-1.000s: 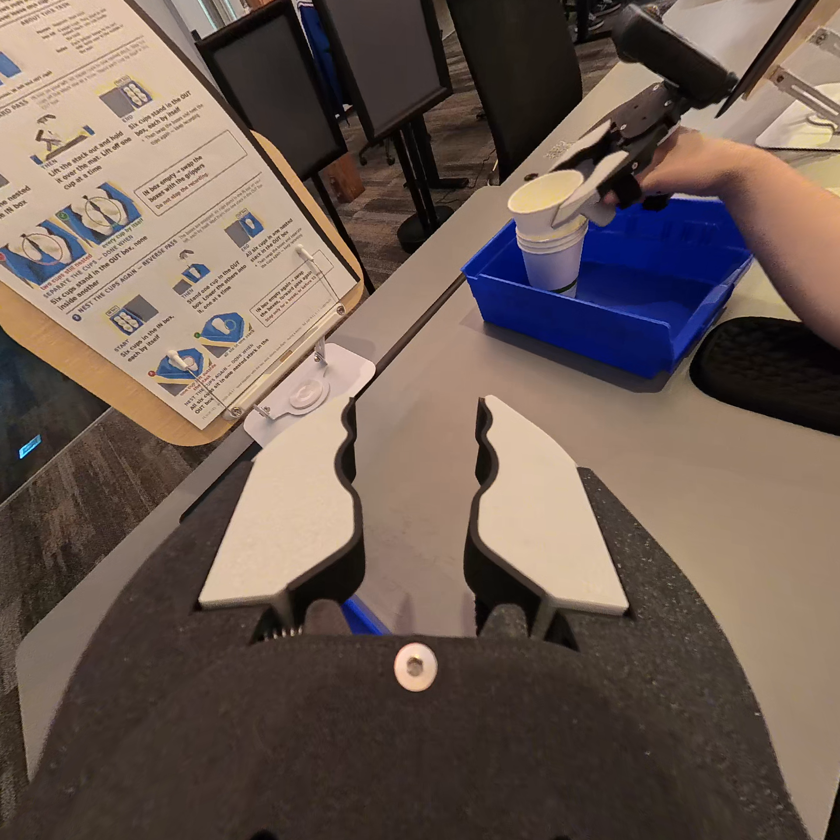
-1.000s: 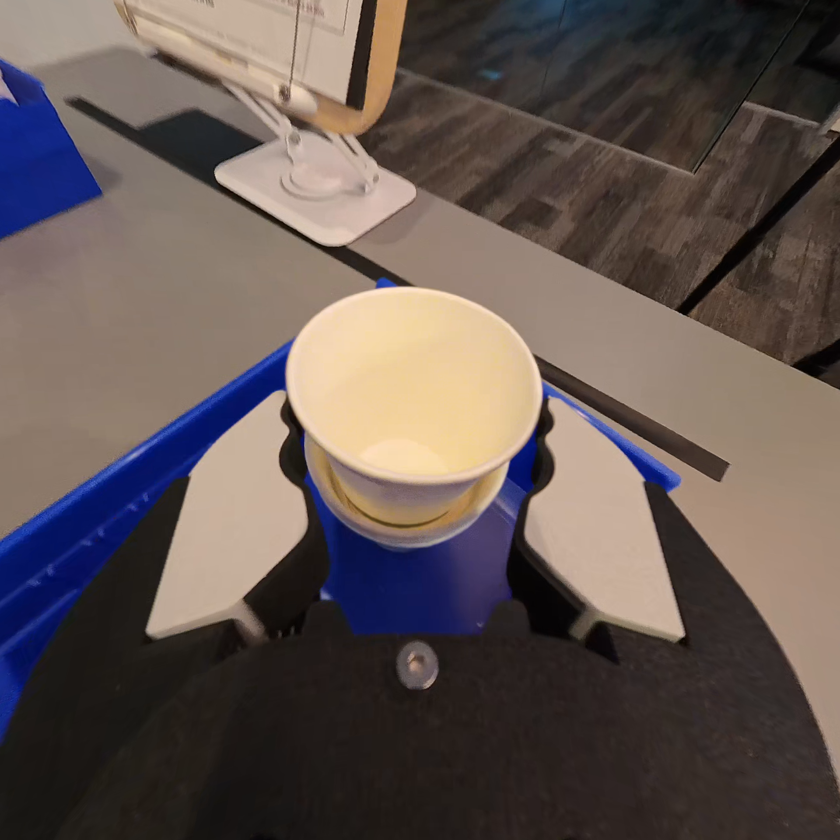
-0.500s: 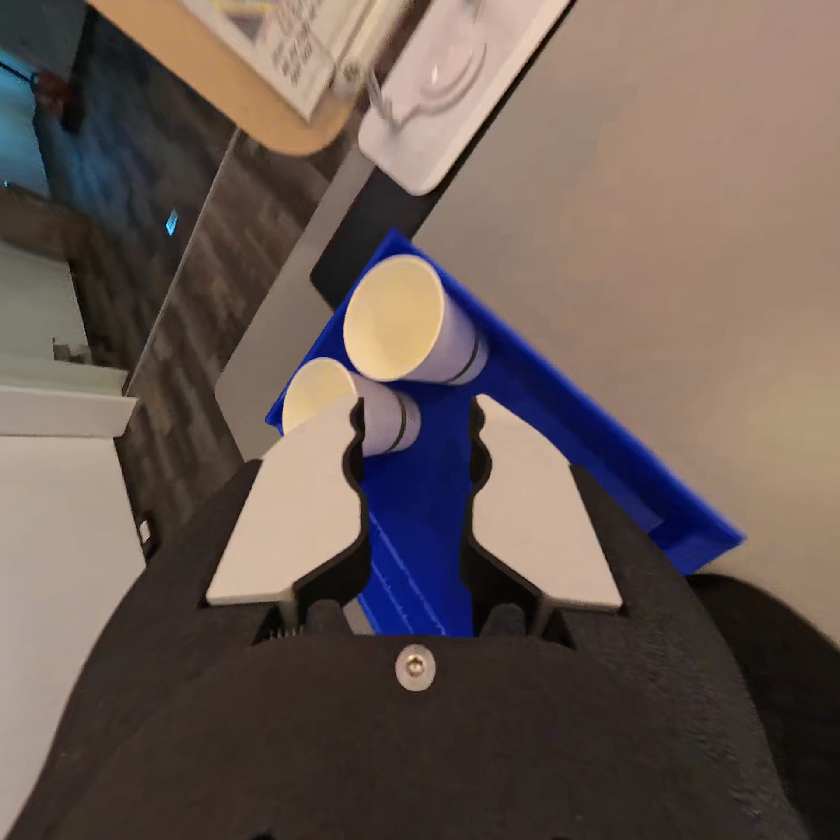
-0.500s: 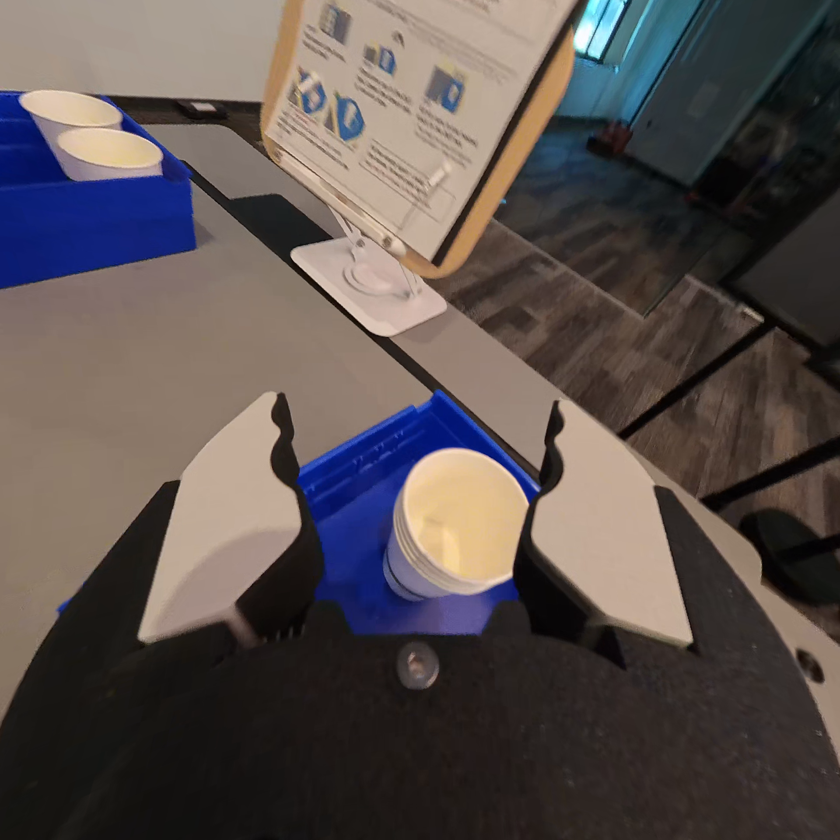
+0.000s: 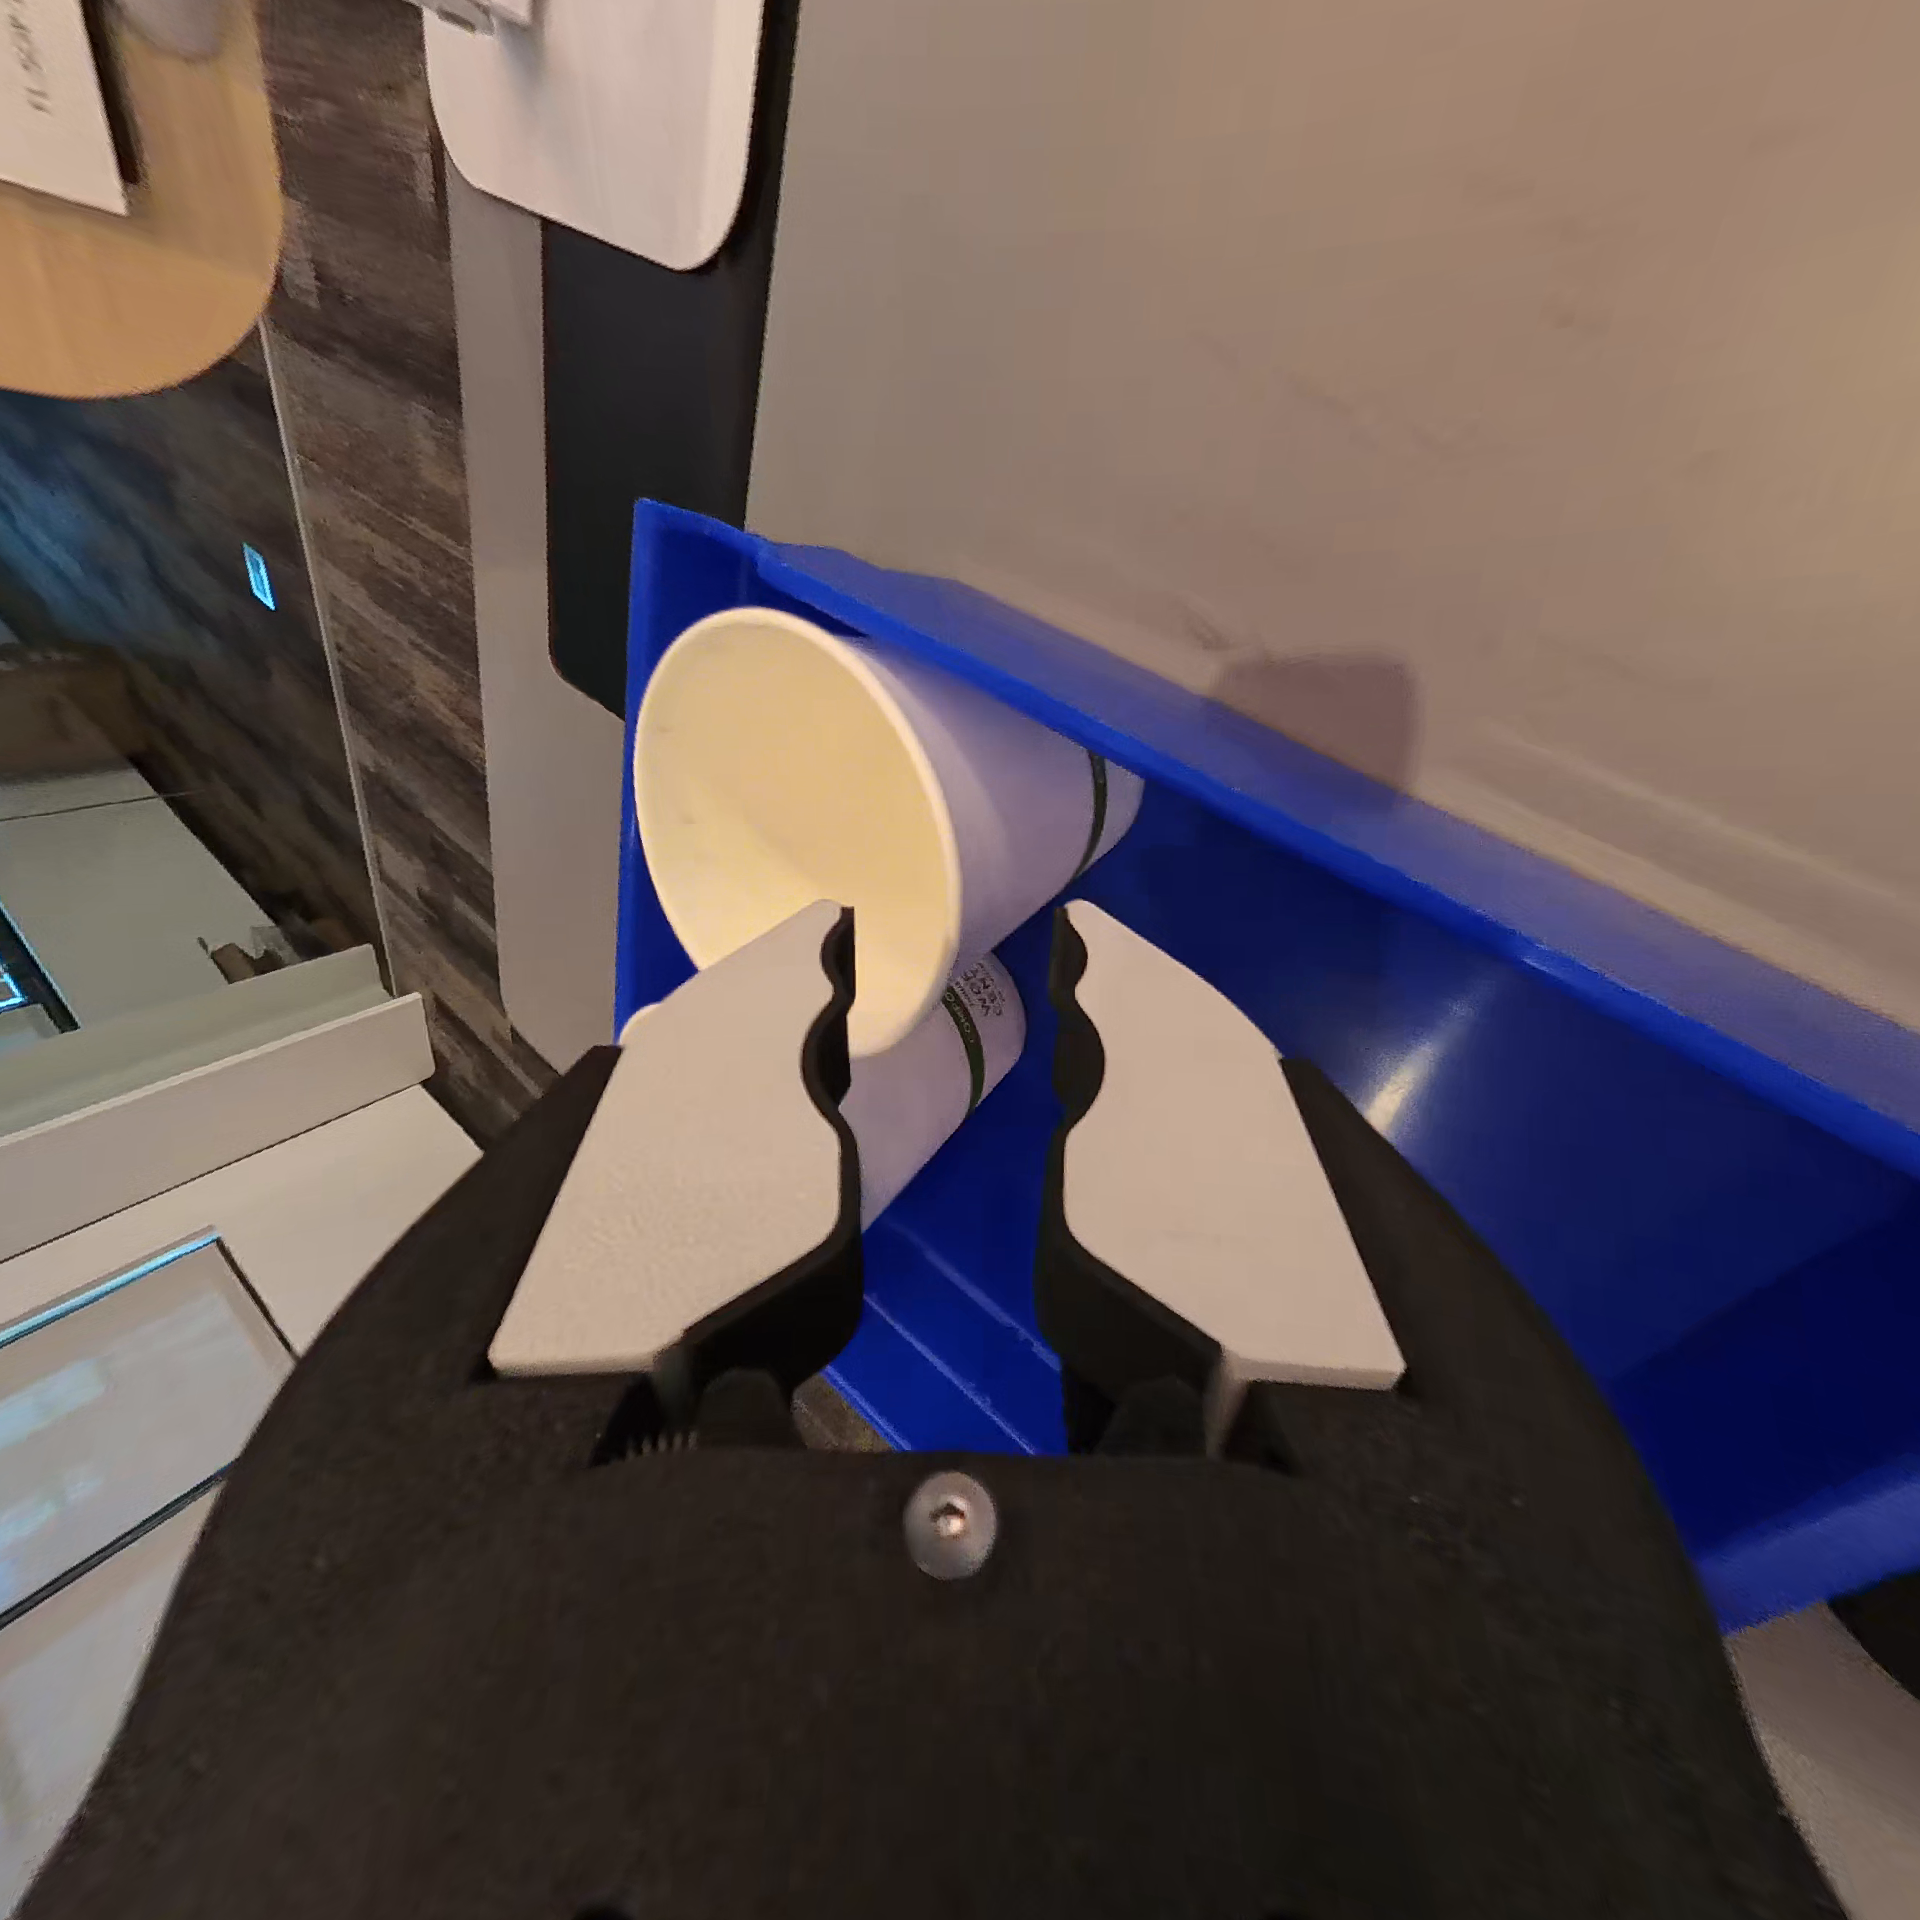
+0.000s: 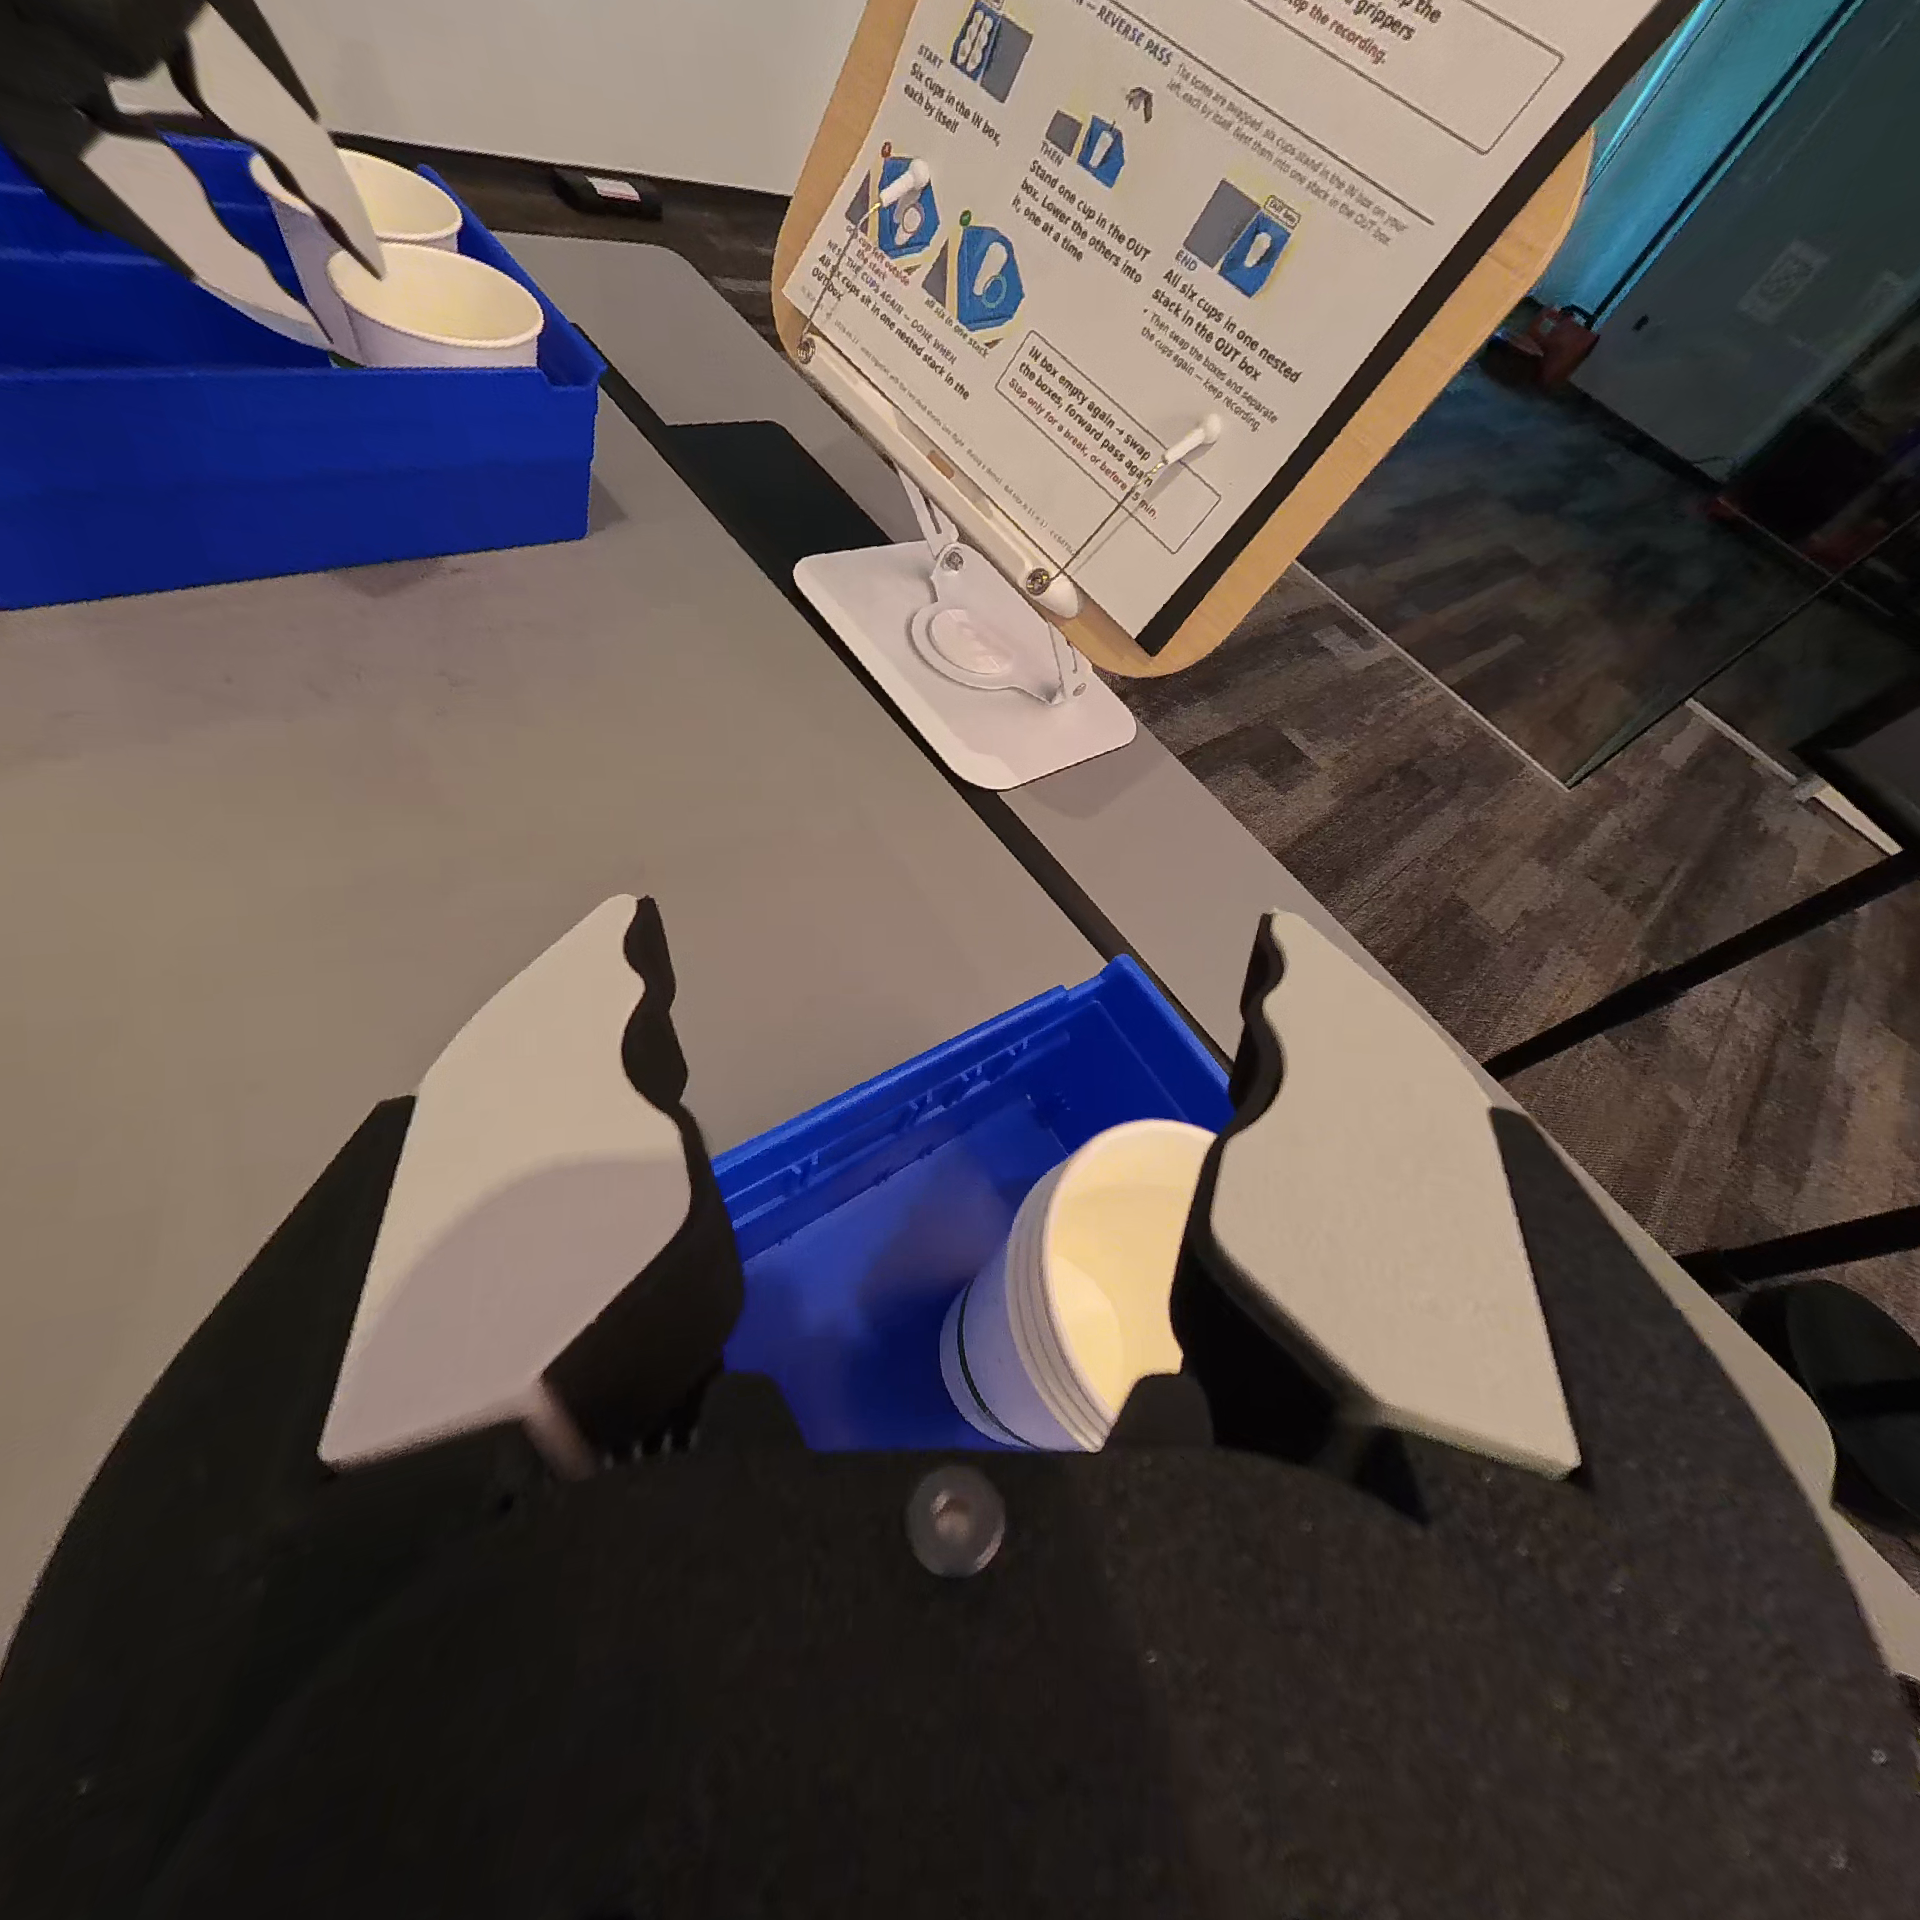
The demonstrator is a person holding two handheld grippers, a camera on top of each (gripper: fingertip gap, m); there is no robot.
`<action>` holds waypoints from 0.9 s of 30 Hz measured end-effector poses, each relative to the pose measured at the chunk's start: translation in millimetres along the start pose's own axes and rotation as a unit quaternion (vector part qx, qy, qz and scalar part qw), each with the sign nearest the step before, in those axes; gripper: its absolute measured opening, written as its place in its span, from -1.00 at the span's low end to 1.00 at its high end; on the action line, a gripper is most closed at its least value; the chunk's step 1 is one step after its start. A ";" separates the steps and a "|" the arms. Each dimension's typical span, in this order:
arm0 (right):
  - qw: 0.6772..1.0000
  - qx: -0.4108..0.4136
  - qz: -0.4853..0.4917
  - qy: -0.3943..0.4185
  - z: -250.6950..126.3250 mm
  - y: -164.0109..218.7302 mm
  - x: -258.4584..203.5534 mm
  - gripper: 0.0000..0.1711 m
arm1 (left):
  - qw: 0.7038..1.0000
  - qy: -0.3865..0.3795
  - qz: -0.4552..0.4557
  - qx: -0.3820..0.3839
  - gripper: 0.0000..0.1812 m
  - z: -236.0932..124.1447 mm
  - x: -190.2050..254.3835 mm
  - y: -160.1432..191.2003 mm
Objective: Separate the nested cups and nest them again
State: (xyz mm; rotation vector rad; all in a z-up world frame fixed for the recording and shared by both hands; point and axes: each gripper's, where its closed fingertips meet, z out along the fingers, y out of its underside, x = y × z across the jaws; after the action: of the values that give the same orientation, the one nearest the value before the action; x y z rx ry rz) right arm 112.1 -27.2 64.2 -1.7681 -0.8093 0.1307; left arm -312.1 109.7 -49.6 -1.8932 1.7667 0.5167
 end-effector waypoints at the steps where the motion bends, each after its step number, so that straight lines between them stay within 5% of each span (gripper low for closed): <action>1: 1.000 0.000 0.001 0.000 -0.6 0.4 0.7 0.20 | 1.000 0.005 0.000 -0.008 -0.61 4.3 -0.5 1.5; 6: 1.000 0.008 0.004 -0.007 -1.5 -1.5 0.2 0.19 | 0.999 0.024 0.006 -0.043 -0.62 21.6 1.7 9.8; 17: 1.000 0.006 0.010 -0.022 -0.6 4.4 -0.2 0.19 | 0.996 0.061 0.024 -0.054 -0.98 18.4 15.4 3.6; 27: 0.999 0.036 -0.006 -0.040 -2.9 -18.4 -17.0 0.19 | 0.998 0.002 0.065 -0.009 -0.99 -81.0 -11.3 -28.3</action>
State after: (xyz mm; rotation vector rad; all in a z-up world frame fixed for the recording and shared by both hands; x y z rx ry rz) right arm 92.2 -36.9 76.4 -1.6978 -0.8624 0.2215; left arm -289.6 72.0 25.0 -1.8005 1.9027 0.5782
